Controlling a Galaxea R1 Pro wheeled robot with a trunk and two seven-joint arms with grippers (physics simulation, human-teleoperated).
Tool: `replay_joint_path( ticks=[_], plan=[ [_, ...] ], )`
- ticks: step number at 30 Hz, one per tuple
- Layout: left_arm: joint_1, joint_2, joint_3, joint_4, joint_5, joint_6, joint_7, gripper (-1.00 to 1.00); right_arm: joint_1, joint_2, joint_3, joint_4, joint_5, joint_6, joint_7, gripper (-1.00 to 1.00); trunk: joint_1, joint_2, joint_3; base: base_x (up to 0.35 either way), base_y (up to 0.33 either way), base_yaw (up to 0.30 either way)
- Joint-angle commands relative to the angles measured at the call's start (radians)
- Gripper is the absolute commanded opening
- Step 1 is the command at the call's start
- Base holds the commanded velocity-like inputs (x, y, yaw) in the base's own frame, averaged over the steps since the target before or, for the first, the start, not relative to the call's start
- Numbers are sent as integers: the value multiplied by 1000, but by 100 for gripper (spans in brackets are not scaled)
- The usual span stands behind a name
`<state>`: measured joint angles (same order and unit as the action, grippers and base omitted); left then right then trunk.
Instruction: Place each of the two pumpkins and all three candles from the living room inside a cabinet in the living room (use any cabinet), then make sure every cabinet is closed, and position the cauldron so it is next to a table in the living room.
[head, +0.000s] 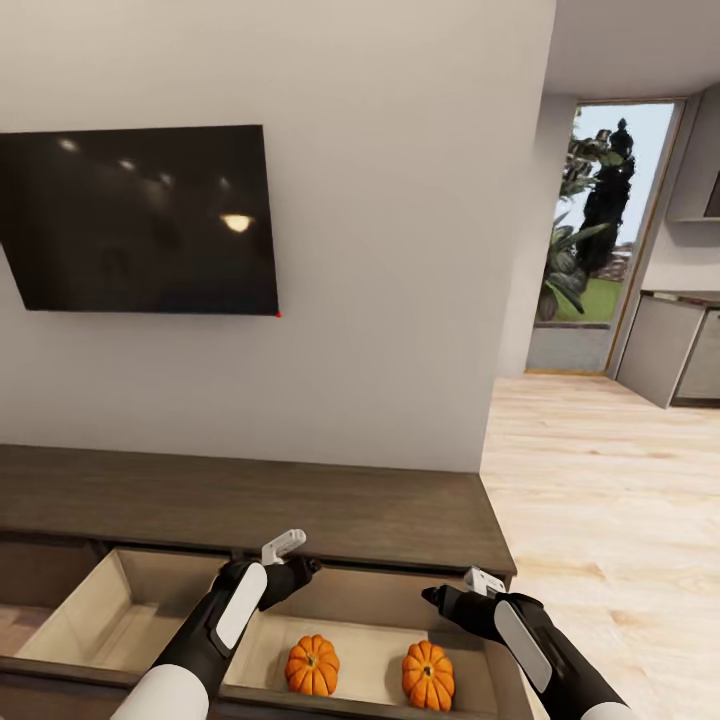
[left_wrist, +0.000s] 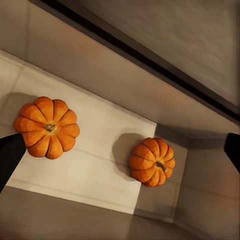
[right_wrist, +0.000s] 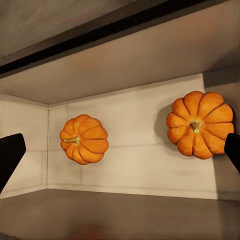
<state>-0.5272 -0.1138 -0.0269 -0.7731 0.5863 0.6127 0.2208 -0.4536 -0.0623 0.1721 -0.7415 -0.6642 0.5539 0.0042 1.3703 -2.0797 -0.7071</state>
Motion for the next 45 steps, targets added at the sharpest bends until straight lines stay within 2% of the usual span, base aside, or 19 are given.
replay_joint_path(
  ticks=[1,24,34,45],
  plan=[
    [0,0,-2,-2,10,2,9,100,-1,-1,3,-1,0,3,0,100,-4,7,2,0,0,0],
    [-1,2,-2,-2,10,2,9,100,0,-1,3,-1,0,3,0,100,-92,168,74,-5,0,0],
    [-1,2,-2,-2,10,2,9,100,-1,-1,3,-1,0,3,0,100,-131,238,105,-211,0,0],
    [-1,2,-1,-9,10,2,9,100,0,-1,3,-1,-4,4,0,100,-173,315,140,-88,0,0]
  ],
)
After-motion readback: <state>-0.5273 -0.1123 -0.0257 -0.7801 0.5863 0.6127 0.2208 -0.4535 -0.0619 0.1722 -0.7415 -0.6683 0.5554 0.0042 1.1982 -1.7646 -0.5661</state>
